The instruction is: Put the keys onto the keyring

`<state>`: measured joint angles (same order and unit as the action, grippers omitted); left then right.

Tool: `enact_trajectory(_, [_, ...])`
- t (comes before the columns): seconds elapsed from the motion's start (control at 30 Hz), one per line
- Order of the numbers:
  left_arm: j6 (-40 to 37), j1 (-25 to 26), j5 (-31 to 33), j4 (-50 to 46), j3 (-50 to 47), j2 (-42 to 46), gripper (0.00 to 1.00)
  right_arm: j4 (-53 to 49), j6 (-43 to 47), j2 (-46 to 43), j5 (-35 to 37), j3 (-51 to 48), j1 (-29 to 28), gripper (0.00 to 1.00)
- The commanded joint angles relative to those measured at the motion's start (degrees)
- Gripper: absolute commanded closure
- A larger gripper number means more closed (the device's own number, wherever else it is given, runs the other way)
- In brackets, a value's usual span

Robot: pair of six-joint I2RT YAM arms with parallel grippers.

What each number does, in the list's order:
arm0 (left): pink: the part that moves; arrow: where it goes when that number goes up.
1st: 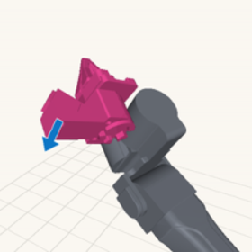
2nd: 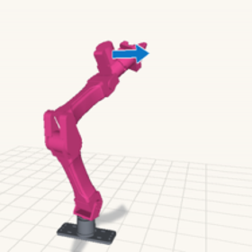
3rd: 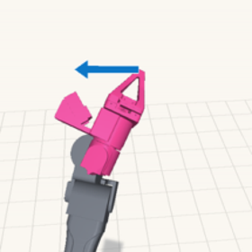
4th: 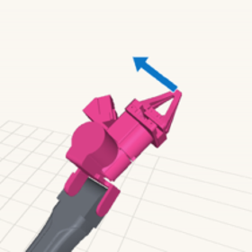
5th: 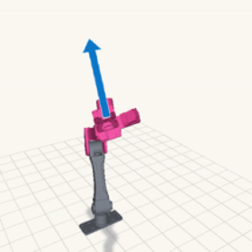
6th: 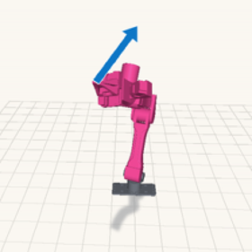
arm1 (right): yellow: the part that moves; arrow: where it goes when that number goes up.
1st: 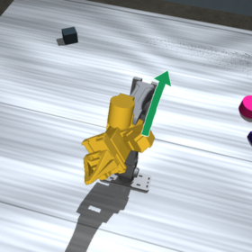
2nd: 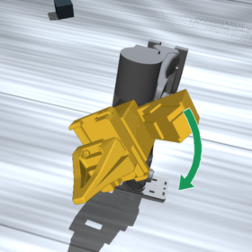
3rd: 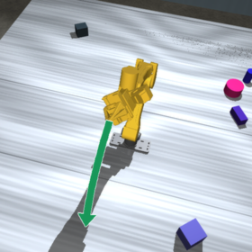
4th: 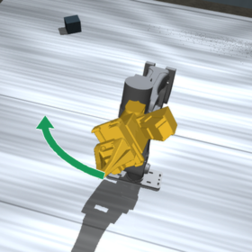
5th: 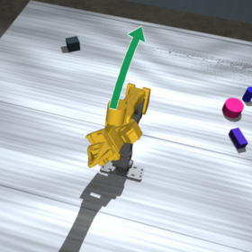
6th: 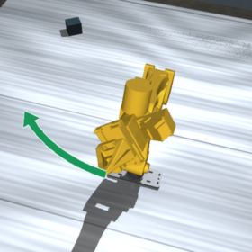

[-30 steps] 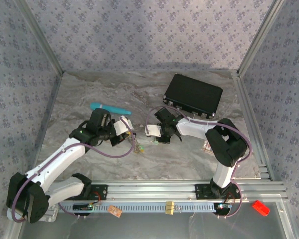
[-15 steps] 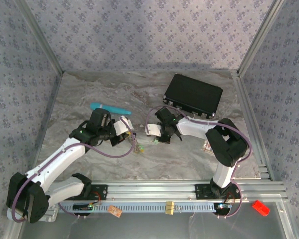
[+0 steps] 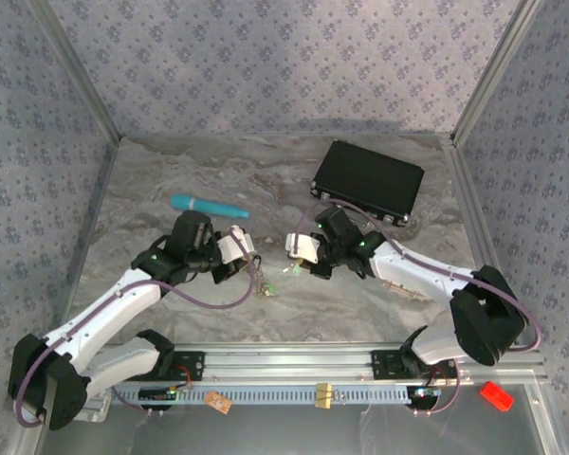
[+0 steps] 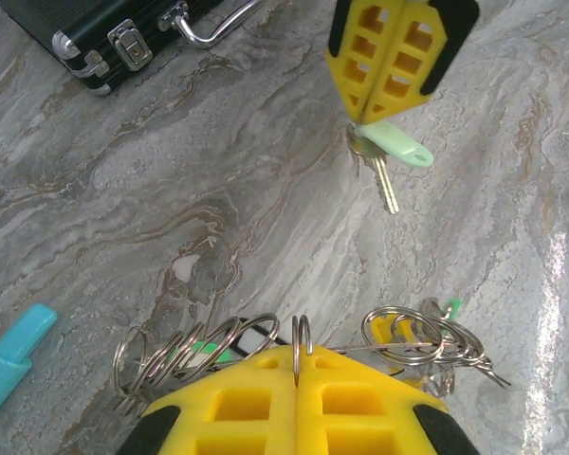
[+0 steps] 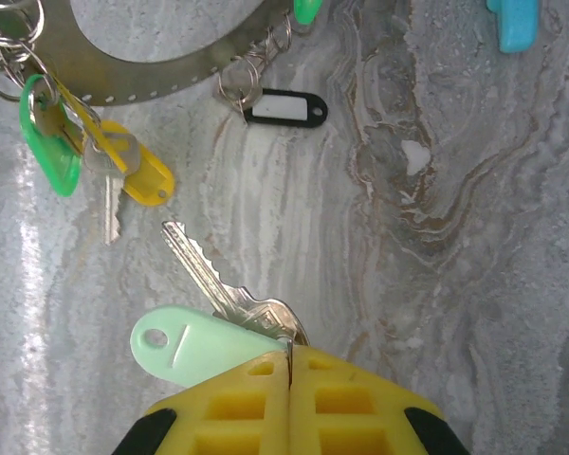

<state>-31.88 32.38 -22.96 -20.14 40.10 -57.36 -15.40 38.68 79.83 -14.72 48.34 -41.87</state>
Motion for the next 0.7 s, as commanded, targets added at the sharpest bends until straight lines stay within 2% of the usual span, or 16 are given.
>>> enact_trajectory(0.0, [1.2,0.4,-1.4,2.2,-0.9,1.6,1.00,-2.2,-5.9,1.3,2.9,-0.2,-1.9,1.00])
enact_trajectory(0.07, [1.3,0.5,-1.2,2.1,-0.9,1.7,1.00,-4.0,-9.1,1.9,5.4,0.0,-3.7,1.00])
enact_trajectory(0.2, [1.3,0.4,-1.2,2.7,-1.2,1.6,1.00,-9.1,-23.2,5.2,11.1,2.6,-4.8,1.00])
enact_trajectory(0.4, [1.2,0.5,-1.1,2.9,-1.0,1.3,1.00,-7.6,-38.3,7.9,13.3,2.2,-6.3,1.00])
enact_trajectory(0.53, [1.1,0.4,-1.1,2.8,-1.1,1.5,1.00,-7.9,-43.2,11.9,13.7,3.2,-6.4,1.00])
enact_trajectory(0.67, [1.1,0.4,-0.9,3.2,-1.2,1.5,1.00,-8.1,-44.2,14.5,14.6,4.5,-6.1,1.00])
